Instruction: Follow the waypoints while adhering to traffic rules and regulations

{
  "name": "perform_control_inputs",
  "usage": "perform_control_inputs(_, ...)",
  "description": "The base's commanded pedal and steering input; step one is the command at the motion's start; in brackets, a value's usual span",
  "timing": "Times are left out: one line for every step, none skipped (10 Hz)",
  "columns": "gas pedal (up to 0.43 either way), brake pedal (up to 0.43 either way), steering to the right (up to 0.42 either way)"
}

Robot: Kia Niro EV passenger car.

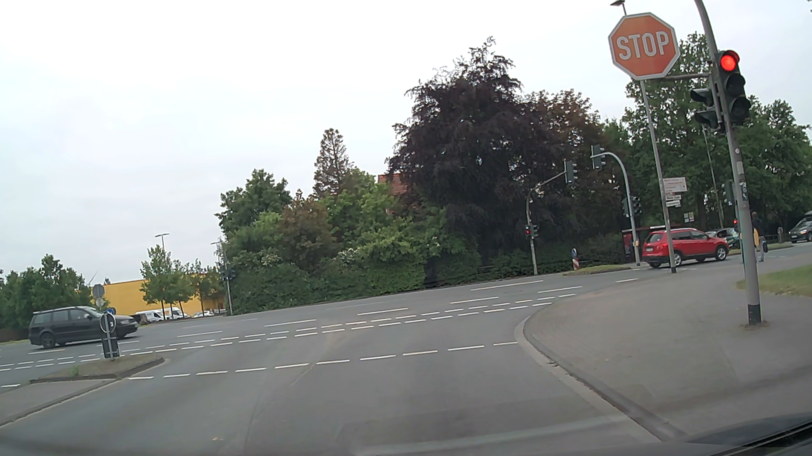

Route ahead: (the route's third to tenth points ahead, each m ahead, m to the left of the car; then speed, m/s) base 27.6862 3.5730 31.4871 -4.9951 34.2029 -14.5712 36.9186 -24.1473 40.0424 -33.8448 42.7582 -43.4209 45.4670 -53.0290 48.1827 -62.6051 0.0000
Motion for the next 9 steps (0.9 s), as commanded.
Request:
perform_control_inputs(0.000, 0.000, 0.000)
perform_control_inputs(0.000, 0.000, 0.000)
perform_control_inputs(0.000, 0.000, 0.000)
perform_control_inputs(0.000, 0.000, 0.000)
perform_control_inputs(0.000, 0.000, 0.000)
perform_control_inputs(0.000, 0.000, 0.000)
perform_control_inputs(0.000, 0.000, 0.000)
perform_control_inputs(0.000, 0.000, 0.000)
perform_control_inputs(0.000, 0.000, 0.000)
